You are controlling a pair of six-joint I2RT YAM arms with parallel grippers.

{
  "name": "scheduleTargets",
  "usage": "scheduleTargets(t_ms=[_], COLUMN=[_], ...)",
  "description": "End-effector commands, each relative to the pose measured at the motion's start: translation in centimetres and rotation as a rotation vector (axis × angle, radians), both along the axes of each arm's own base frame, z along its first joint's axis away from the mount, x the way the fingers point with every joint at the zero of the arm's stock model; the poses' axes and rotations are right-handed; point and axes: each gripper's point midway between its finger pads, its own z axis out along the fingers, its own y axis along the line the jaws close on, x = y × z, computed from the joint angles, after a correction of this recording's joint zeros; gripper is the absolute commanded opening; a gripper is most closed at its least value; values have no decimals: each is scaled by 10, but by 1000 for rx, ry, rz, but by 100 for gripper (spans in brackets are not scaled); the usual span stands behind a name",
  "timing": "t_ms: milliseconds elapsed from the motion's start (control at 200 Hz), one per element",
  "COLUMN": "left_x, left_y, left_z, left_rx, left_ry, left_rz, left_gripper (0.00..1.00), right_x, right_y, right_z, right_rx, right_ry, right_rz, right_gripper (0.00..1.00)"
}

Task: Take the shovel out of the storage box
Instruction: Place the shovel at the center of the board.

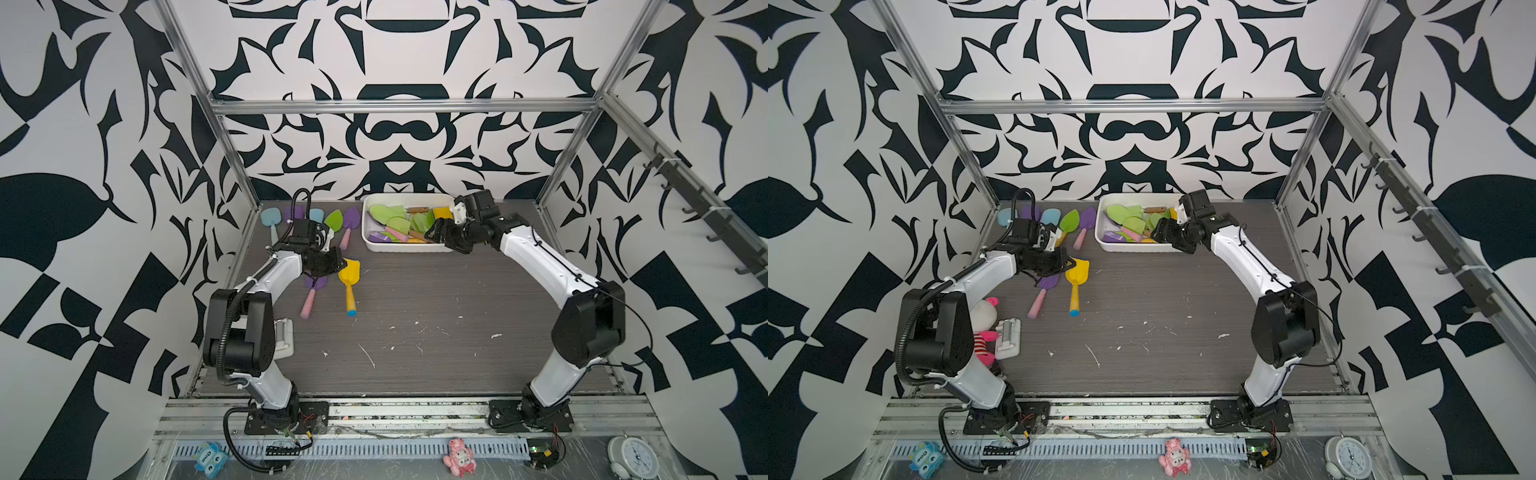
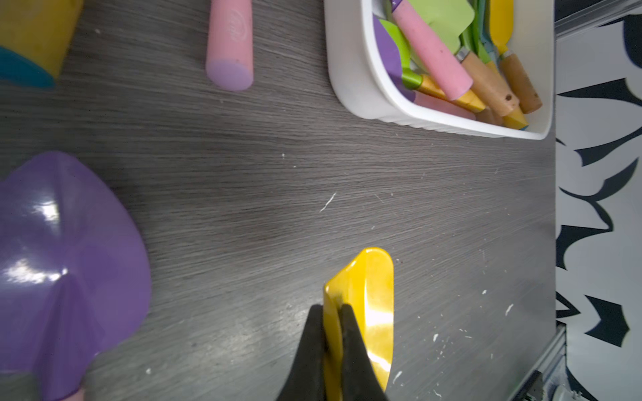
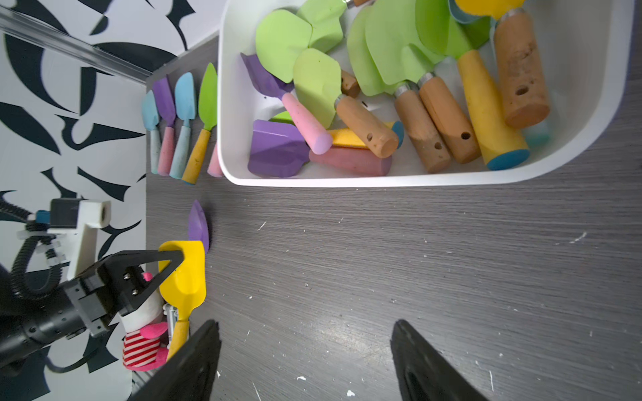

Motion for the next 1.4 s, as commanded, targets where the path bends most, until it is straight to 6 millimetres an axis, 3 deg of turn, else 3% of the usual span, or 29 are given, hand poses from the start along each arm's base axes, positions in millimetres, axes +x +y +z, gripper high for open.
scheduleTargets(t_ms=[0, 360, 580, 730, 1100, 1395], left_x=[2, 14, 18, 22, 27, 30], left_y=[9, 19, 22, 23, 28, 33], left_z=[-19, -46, -55, -57, -61, -65], left_rx=[70, 134, 154, 163, 201, 238], left_ry=[12, 1, 5, 13, 33, 45], left_rz=[-35, -51, -55, -58, -56, -54], left_gripper=[0, 0, 0, 0, 0, 19], right_x=[14, 74, 98, 106, 105, 100], right_y=[-4, 10, 18, 19, 30, 34], right_z=[7, -31, -52, -67, -80, -87], right_rx=[-57, -124, -102, -97, -31, -6], right_ry=[-28, -21, 0, 20, 46, 68], right_rz=[12, 79, 95, 98, 130, 137], right_gripper=[78, 72, 69, 68, 64, 57])
